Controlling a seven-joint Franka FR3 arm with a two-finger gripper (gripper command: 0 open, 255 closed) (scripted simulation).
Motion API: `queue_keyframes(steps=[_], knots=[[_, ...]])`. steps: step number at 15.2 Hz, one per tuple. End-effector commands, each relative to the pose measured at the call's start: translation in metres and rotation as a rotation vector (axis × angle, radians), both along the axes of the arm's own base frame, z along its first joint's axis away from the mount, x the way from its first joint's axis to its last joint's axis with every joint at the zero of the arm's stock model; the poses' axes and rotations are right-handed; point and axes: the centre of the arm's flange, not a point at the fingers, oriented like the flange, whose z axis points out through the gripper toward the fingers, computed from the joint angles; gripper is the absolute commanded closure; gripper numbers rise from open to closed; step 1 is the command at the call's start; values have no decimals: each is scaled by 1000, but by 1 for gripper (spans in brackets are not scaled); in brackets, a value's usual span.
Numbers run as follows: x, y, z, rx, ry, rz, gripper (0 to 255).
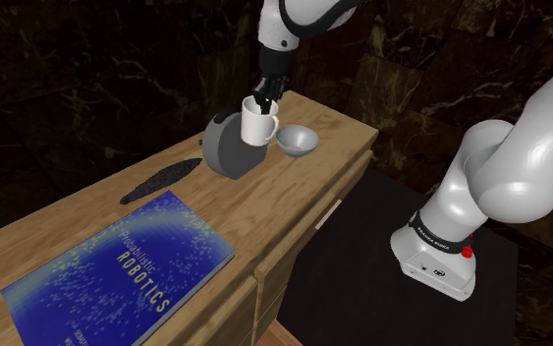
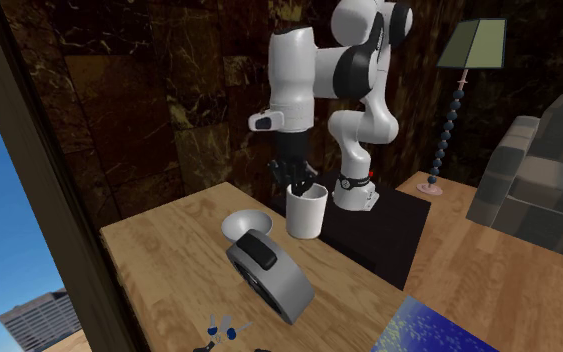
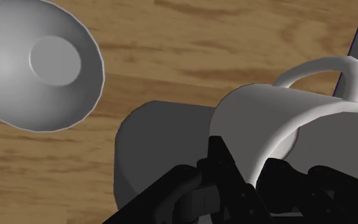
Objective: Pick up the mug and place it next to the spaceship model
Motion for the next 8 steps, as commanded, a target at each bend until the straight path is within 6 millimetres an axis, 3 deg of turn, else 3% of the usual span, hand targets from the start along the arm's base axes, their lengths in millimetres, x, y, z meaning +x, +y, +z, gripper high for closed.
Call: queue_keyframes(steps=[1,8], knots=[[0,28,1,1,0,-1,255],[6,120,1,1,0,-1,255]])
